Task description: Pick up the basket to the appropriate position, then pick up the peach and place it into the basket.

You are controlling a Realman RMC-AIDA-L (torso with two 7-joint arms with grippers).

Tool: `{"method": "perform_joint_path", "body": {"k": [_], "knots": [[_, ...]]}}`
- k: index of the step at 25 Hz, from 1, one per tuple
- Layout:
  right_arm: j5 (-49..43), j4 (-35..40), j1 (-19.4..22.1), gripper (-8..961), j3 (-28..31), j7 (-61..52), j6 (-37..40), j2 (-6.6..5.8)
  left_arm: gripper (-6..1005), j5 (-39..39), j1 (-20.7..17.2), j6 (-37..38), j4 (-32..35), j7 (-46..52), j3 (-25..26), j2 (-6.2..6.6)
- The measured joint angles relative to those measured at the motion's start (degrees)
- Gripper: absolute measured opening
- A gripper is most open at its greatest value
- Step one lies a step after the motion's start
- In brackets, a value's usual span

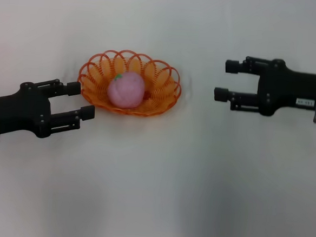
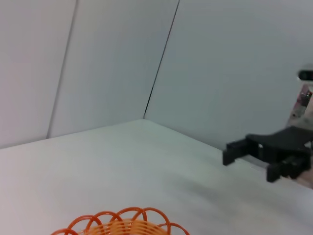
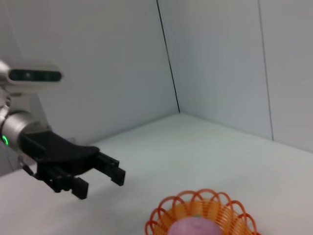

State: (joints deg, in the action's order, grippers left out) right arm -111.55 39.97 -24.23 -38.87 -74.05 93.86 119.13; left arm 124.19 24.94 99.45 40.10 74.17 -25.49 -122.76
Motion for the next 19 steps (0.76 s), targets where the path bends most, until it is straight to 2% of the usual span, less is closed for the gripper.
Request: {"method": "perform_joint_path", "body": {"k": [5, 19], "knots": [[-0.1, -6.4, 1.2, 786, 1.6, 6.5, -0.2, -0.45, 711, 0.0, 0.0, 0.0, 0.1, 0.0, 0.9, 0.10], [0.1, -6.8, 1.4, 786, 2.0, 7.8, -0.2, -0.12, 709, 0.0, 0.1, -0.1, 0.3, -0.1, 1.3, 0.29]]}}
